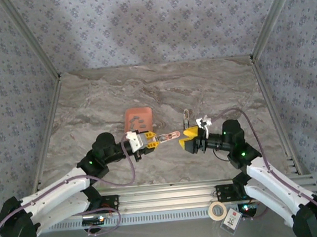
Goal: Load the staples into the stapler
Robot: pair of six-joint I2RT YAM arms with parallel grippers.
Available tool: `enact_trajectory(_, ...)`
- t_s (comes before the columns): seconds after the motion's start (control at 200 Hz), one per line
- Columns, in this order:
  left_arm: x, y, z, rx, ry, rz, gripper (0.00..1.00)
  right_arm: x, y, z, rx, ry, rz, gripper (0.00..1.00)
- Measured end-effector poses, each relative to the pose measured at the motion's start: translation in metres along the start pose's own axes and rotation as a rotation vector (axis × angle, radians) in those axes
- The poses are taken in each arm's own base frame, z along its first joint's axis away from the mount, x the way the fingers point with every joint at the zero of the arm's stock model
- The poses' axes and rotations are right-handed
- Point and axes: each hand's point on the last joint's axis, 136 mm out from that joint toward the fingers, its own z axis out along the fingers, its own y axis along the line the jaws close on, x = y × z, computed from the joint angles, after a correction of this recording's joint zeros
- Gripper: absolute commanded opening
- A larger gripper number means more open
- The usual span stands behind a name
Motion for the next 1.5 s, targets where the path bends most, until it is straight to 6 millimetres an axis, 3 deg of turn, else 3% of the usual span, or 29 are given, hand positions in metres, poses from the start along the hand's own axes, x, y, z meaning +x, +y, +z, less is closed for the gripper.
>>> enact_trajectory(0.11, 0.001, 0.0, 0.001, 0.001, 0.002, -0.001, 0.14, -0.008, 0.006, 0.008, -0.028, 0.006, 0.092, 0.67)
enact_trajectory(0.29, 0.0, 0.001, 0.002, -0.001, -0.006, 0.002, 0.14, -0.006, 0.015, 0.023, -0.076, 0.061, 0.201, 0.62)
enact_trajectory(0.52, -0.001, 0.001, 0.004, 0.005, -0.012, 0.004, 0.15, -0.009, 0.02, 0.029, -0.108, 0.07, 0.247, 0.4)
enact_trajectory(0.6, -0.002, 0.001, 0.004, 0.005, -0.015, 0.005, 0.17, -0.011, 0.019, 0.029, -0.103, 0.066, 0.251, 0.28)
enact_trajectory(0.725, -0.002, 0.001, 0.004, 0.0, -0.014, 0.008, 0.25, -0.012, 0.016, 0.028, -0.085, 0.058, 0.269, 0.14)
enact_trajectory(0.825, 0.0, 0.002, 0.003, -0.009, -0.006, 0.015, 0.46, -0.016, 0.015, 0.026, -0.07, 0.043, 0.271, 0.09)
enact_trajectory(0.895, 0.001, 0.005, 0.001, -0.026, 0.006, 0.015, 0.58, -0.018, 0.009, 0.022, -0.023, 0.023, 0.272, 0.08)
enact_trajectory(1.01, 0.006, 0.008, -0.005, -0.054, 0.049, 0.023, 0.66, -0.02, -0.004, 0.015, 0.082, 0.005, 0.268, 0.08)
enact_trajectory(1.224, 0.02, 0.012, -0.003, -0.084, 0.192, 0.065, 0.67, -0.021, -0.02, 0.005, 0.244, 0.019, 0.227, 0.08)
enact_trajectory(1.499, 0.037, 0.002, 0.028, -0.047, 0.383, 0.204, 0.66, 0.0, -0.022, 0.016, 0.307, 0.129, 0.205, 0.09)
